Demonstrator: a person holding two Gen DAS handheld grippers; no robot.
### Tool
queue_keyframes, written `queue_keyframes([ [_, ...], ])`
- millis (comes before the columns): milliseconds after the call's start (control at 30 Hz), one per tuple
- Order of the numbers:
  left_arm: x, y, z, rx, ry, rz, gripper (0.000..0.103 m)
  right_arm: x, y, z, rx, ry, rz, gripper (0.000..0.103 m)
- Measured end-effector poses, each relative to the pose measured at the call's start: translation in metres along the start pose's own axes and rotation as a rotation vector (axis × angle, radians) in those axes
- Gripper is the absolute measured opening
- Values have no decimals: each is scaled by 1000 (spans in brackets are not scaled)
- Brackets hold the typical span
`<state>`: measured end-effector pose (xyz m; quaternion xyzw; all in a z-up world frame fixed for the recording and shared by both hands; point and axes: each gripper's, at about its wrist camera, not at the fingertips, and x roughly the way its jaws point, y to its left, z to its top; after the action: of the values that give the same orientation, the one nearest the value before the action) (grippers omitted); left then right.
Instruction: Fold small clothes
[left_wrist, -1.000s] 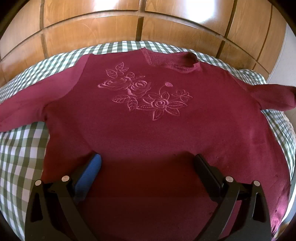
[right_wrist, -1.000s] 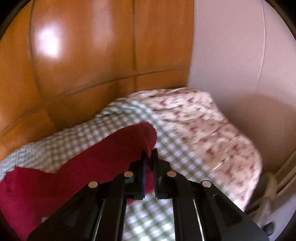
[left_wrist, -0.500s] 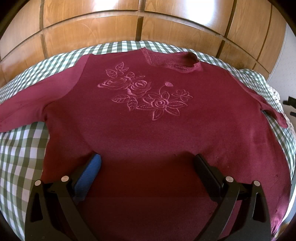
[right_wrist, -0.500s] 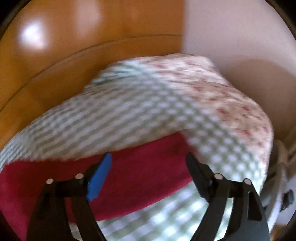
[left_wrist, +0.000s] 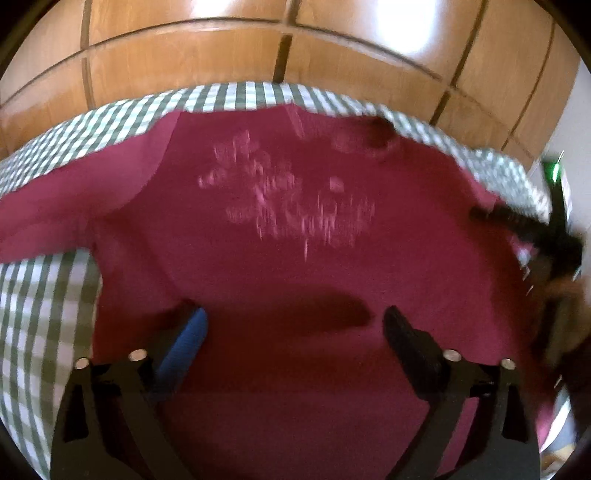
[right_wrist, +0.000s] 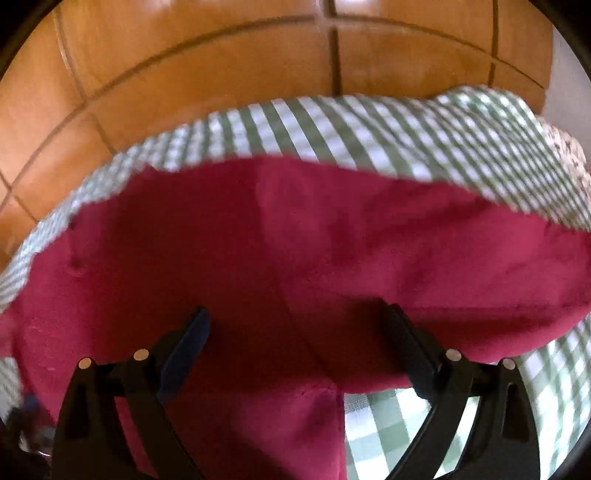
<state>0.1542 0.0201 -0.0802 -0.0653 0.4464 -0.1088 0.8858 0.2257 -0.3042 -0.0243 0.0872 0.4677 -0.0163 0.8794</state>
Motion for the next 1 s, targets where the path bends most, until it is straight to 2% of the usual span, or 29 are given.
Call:
queue_keyframes([
  [67, 3, 6, 21, -19, -12, 4, 85, -2, -3, -1, 11, -14, 17, 97],
  [133, 13, 12, 44, -30, -22, 57, 78, -3, -3, -3, 5, -19, 20, 98],
  [200, 28, 27, 64, -73, -14, 93, 76, -5, 0, -3, -3, -23, 11, 99],
  [300, 55, 59, 88, -140, -11, 226, 74, -3, 2, -4, -13, -24, 8, 101],
  [333, 59, 64, 90, -144, -19, 236, 74, 0, 1, -2, -13, -23, 8, 101],
  [367, 64, 67, 92, -132, -36, 295, 82, 0, 1, -3, -12, -23, 8, 101],
  [400, 69, 70, 92, -141, -24, 313, 87, 1, 1, -2, -11, -22, 10, 101],
  [500, 67, 69, 93, -150, -26, 307, 87, 0, -3, 1, 3, -4, 32, 101],
  [567, 59, 63, 90, -134, -20, 308, 87, -9, -14, 9, 33, 20, 104, 101],
  [667, 35, 59, 78, -147, -54, 295, 87, -40, -57, 15, 189, -41, 200, 100],
  [767, 12, 50, 57, -160, -90, 251, 87, -70, -115, 14, 357, -119, 198, 100],
  [867, -4, 37, 33, -136, -101, 225, 87, -102, -196, -3, 562, -190, 83, 93],
  [1000, -8, 27, 1, -111, -74, 198, 88, -110, -278, -29, 776, -172, -34, 81],
])
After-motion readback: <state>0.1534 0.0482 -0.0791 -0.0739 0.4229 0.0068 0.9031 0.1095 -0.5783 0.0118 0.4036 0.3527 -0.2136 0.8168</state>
